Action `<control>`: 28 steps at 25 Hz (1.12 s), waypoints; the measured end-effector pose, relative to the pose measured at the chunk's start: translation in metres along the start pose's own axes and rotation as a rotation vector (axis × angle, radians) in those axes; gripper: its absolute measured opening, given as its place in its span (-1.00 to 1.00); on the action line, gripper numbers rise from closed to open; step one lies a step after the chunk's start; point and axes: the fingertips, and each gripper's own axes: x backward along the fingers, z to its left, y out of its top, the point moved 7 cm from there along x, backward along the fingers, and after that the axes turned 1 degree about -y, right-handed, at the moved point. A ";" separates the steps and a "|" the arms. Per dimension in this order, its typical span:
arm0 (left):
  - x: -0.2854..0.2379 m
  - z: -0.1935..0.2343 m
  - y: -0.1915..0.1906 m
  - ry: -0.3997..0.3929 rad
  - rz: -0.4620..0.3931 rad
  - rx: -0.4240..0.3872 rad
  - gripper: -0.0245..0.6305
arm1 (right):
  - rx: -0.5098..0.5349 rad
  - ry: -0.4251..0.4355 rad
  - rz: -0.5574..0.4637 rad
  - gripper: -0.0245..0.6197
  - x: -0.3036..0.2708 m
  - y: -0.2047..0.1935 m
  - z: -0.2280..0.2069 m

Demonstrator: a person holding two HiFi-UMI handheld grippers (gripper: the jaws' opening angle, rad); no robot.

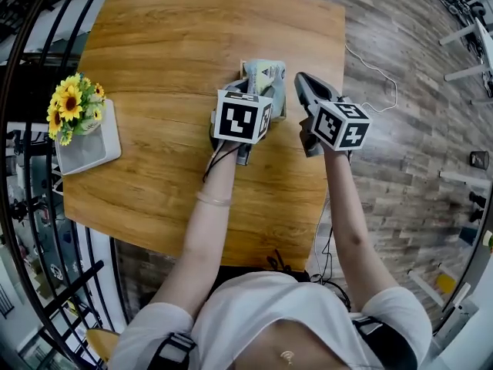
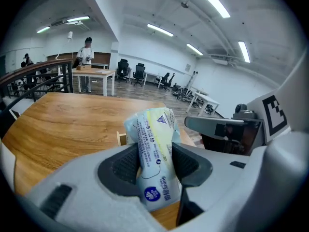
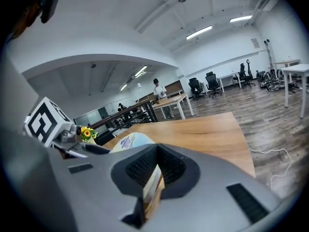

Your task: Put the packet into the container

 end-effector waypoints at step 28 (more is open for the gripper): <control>-0.074 0.004 -0.026 0.138 0.314 -0.123 -0.33 | -0.112 -0.002 0.008 -0.89 -0.009 -0.040 -0.030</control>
